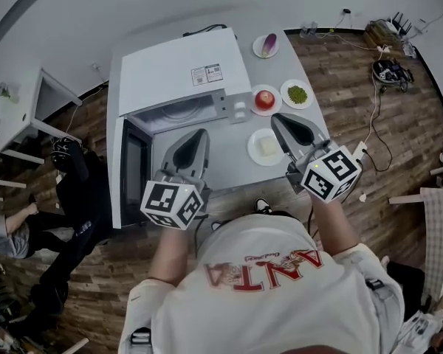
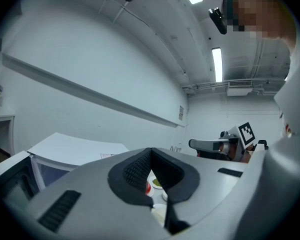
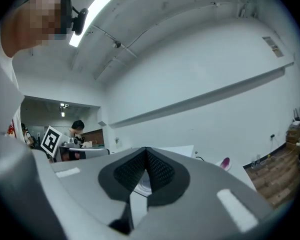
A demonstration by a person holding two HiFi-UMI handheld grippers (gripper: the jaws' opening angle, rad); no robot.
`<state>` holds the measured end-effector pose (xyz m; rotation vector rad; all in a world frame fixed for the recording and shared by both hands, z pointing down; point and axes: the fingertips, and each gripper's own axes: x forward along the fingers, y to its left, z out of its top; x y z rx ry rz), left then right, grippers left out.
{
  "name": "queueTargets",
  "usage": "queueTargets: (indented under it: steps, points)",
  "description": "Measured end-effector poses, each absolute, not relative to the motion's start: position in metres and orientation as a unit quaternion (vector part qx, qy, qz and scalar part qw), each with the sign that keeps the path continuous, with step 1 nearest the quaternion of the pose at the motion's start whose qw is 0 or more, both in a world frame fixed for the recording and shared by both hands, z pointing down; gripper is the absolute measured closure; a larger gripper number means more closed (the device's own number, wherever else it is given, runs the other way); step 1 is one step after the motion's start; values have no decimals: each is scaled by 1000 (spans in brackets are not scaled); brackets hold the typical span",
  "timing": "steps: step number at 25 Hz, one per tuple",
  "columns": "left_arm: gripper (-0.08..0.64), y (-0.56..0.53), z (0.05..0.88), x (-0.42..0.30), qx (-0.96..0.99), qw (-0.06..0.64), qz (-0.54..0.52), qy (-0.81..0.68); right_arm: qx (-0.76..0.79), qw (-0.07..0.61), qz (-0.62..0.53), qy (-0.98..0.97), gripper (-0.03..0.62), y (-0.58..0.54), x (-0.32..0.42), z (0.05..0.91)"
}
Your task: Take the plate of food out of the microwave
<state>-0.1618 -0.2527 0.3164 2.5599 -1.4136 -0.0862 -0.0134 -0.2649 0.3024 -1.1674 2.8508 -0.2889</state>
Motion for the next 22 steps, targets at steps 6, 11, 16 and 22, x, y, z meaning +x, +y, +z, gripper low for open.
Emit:
queueTargets:
  steps: [6, 11, 16, 22]
  points:
    - [554, -251, 308, -162, 870, 98, -29, -483, -374, 35, -100, 921, 591, -268, -16, 302]
    - [554, -252, 302, -160, 871, 88, -30, -482, -373, 35, -91, 923, 591, -269, -18, 302]
    - [554, -249, 300, -158, 873, 85, -28, -480, -371, 40, -89, 923, 591, -267, -18, 300]
    - [554, -247, 304, -157, 873, 89, -25, -479, -371, 38, -91, 923, 591, -266, -20, 303]
